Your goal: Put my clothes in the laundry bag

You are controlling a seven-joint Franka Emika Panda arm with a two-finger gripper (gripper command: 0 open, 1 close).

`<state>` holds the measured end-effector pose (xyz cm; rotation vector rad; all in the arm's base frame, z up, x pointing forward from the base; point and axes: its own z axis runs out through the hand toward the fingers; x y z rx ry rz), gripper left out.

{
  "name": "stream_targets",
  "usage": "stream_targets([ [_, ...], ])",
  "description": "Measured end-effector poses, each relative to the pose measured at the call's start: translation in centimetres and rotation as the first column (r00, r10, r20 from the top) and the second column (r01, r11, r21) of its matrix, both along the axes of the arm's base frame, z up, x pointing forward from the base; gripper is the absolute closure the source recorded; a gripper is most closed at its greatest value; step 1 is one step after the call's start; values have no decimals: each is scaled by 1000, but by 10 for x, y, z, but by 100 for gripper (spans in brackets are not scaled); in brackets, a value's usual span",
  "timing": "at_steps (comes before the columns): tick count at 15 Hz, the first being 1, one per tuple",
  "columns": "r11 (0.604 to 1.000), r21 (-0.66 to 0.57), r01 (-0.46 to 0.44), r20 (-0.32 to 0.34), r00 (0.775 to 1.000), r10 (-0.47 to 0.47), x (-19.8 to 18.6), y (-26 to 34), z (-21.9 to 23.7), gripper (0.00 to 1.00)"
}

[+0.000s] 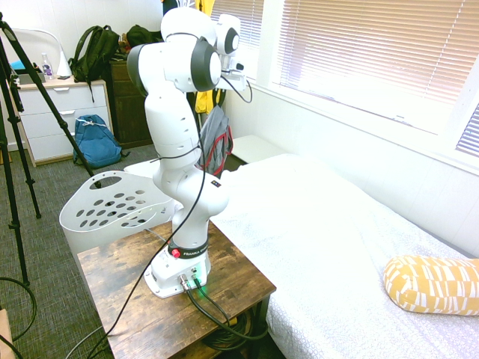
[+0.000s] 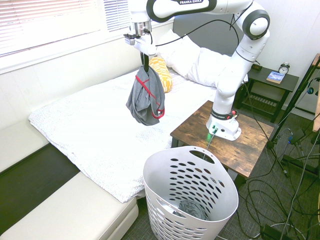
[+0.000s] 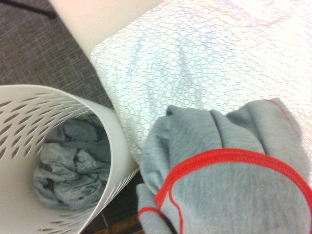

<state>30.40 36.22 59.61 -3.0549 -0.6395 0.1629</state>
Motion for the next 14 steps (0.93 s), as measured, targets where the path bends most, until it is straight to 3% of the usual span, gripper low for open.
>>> stream_targets([
  [2, 993, 13, -115, -16, 993, 116, -25, 44, 11, 100],
  [4, 990, 50, -133, -57, 989, 136, -37, 92, 4, 100],
  [6, 983, 82, -165, -147, 973, 176, -45, 138, -17, 100],
  [7, 974, 104, -203, -199, 955, 220, -54, 158, -23, 100],
  [10, 927, 178, -331, -333, 866, 373, -87, 168, -15, 100],
  [14, 804, 269, -529, -414, 691, 593, -116, 141, 5, 100],
])
